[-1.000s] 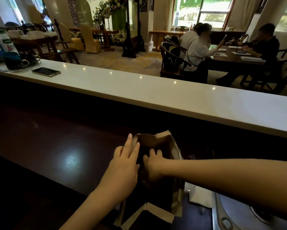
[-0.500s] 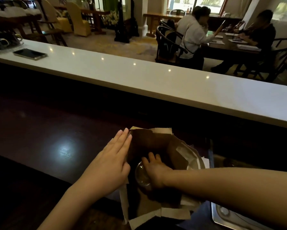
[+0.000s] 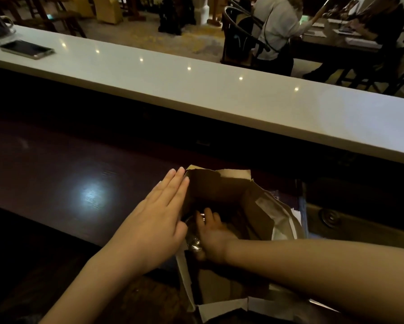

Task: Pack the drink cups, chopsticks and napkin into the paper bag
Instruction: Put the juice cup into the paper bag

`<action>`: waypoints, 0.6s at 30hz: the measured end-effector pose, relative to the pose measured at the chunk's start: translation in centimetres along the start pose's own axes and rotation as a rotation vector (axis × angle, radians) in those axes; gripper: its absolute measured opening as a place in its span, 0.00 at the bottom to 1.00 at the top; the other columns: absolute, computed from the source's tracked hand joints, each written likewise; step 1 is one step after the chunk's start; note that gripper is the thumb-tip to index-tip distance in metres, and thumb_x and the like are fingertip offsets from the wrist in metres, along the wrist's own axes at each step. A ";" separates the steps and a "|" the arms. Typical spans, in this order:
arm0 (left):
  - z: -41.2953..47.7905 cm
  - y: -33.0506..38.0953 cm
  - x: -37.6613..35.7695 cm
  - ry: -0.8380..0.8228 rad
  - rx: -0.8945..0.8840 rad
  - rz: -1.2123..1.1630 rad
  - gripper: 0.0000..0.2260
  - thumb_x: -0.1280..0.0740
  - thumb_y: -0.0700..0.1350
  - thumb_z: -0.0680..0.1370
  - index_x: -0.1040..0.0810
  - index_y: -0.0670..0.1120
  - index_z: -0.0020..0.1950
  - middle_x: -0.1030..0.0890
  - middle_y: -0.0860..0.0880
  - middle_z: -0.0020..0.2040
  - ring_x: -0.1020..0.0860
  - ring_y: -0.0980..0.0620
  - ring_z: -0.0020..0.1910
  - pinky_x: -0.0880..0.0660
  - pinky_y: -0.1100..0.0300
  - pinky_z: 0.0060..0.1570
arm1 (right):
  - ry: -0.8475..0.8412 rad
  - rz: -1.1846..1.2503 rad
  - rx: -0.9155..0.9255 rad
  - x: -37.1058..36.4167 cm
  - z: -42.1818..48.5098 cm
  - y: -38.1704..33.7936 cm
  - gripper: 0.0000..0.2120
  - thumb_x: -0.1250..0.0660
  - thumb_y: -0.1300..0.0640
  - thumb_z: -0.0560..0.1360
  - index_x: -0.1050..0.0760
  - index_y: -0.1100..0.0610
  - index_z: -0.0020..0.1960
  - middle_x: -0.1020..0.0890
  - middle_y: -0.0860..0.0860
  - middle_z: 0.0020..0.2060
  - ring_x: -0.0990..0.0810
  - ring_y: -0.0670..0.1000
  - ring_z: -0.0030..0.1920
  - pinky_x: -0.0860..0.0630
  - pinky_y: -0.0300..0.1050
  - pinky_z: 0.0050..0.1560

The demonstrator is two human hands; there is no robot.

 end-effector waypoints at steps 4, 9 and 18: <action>0.2 0.0 0.0 -0.009 -0.005 -0.002 0.33 0.65 0.57 0.62 0.71 0.55 0.67 0.72 0.59 0.70 0.73 0.66 0.67 0.71 0.71 0.61 | 0.091 -0.078 0.035 -0.8 -0.3 0.3 0.48 0.34 0.44 0.72 0.61 0.59 0.76 0.50 0.61 0.75 0.46 0.62 0.73 0.44 0.56 0.73; 0.3 0.3 0.0 -0.020 -0.020 -0.008 0.33 0.63 0.57 0.62 0.69 0.56 0.67 0.71 0.60 0.69 0.72 0.65 0.68 0.70 0.69 0.64 | 0.086 -0.223 0.044 -0.8 -0.4 0.3 0.48 0.37 0.42 0.73 0.64 0.63 0.76 0.55 0.61 0.76 0.53 0.63 0.76 0.52 0.57 0.75; 0.5 1.0 0.4 -0.060 -0.020 0.010 0.32 0.61 0.56 0.65 0.69 0.55 0.66 0.72 0.59 0.68 0.72 0.64 0.68 0.72 0.73 0.61 | 0.045 -0.267 0.007 2.8 -2.1 0.5 0.53 0.34 0.38 0.70 0.65 0.61 0.76 0.54 0.58 0.77 0.52 0.60 0.76 0.51 0.60 0.75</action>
Point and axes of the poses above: each hand's wrist, its own z-axis towards the middle knuckle, its own x-axis out of the back of the hand, y = z × x, the point moved 2 cm from there along z, towards the middle knuckle
